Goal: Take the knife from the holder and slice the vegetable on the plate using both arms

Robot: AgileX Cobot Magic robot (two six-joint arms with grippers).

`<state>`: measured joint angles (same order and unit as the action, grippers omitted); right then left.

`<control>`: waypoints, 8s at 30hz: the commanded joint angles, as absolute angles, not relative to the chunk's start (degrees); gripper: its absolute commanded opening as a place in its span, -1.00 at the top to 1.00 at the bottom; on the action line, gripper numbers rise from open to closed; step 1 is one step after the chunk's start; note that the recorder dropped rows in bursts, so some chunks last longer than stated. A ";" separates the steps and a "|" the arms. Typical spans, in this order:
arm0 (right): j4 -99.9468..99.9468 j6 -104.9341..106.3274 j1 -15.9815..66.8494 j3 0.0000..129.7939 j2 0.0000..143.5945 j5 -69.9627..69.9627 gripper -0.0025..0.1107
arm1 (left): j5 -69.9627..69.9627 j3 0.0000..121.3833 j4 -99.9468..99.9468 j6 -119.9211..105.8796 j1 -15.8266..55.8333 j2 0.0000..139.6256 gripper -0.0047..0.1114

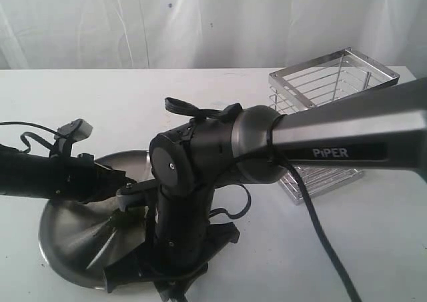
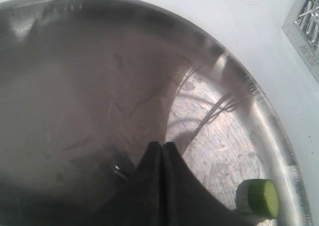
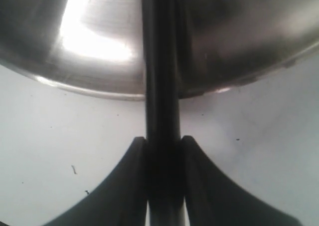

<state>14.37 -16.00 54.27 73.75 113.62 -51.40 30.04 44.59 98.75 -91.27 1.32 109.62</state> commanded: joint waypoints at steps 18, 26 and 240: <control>16.81 -15.02 54.21 73.57 113.40 -58.32 0.96 | 26.78 43.99 93.70 -88.22 1.51 110.68 0.92; 16.81 -15.02 54.21 73.57 113.40 -57.65 0.96 | 26.78 43.99 93.70 -88.22 1.51 110.68 0.92; 15.83 4.27 -4.54 0.00 0.00 31.59 0.96 | -17.18 22.07 99.95 -88.52 1.31 41.02 0.92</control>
<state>14.71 5.33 -4.67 1.50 0.25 41.31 -17.32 22.04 98.75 -88.52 1.36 41.62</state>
